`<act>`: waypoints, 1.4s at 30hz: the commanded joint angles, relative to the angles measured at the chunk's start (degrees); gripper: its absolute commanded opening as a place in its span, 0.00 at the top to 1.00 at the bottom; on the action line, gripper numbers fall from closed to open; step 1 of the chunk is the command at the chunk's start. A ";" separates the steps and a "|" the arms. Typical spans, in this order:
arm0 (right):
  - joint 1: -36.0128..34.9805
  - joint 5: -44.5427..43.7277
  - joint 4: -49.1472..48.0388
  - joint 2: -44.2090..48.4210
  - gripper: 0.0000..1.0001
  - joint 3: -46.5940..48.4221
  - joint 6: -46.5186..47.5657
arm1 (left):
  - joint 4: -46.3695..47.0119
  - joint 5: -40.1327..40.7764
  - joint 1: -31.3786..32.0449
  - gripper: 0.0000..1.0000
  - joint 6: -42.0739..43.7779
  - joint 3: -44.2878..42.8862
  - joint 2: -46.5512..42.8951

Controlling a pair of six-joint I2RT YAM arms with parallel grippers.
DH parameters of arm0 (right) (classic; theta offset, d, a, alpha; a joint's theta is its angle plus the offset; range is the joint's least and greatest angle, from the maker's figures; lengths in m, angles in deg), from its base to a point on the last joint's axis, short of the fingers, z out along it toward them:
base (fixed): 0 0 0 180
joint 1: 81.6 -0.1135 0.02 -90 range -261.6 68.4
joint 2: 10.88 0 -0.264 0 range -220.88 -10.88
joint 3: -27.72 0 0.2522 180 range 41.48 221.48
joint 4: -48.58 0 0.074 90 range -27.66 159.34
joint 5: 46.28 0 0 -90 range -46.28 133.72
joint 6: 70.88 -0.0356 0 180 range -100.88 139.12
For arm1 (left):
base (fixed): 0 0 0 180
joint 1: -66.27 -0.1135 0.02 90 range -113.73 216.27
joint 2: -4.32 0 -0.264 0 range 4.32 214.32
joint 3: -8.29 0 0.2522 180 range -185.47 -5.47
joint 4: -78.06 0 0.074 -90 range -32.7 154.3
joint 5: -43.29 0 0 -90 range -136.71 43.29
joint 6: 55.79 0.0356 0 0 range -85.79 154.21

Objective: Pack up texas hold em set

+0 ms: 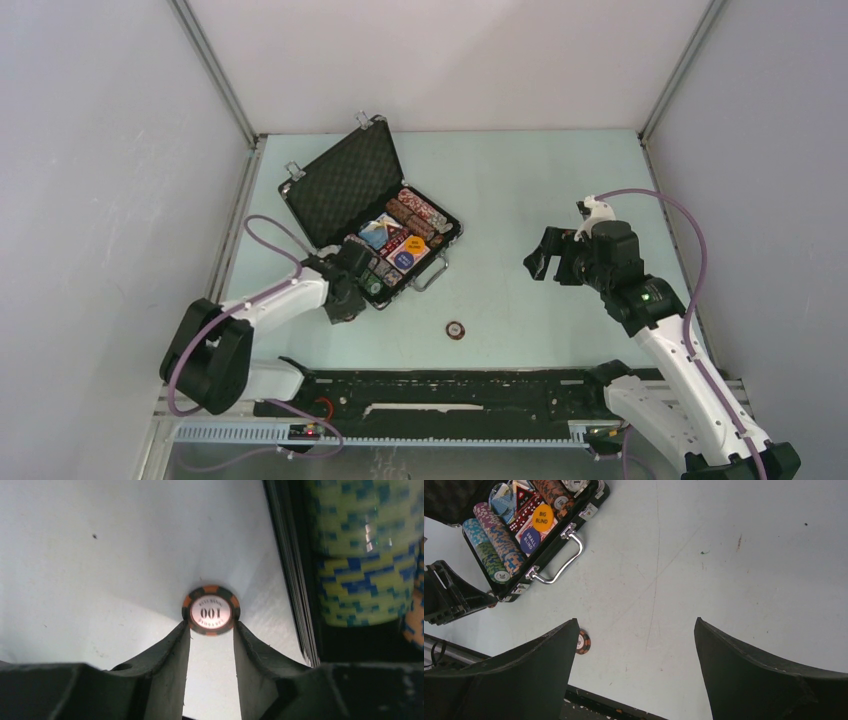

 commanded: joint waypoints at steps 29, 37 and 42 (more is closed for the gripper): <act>0.53 0.08 -0.95 0.23 0.05 -0.16 0.10 | -1.21 -4.95 -5.49 0.30 12.14 -3.66 0.71; 0.53 0.26 -1.08 0.07 0.05 -0.11 0.18 | 1.86 -5.54 -5.58 0.33 12.22 -3.31 3.11; 0.51 0.17 -0.92 0.24 0.05 -0.08 0.06 | 3.37 -5.13 -5.89 0.40 13.64 -3.20 5.19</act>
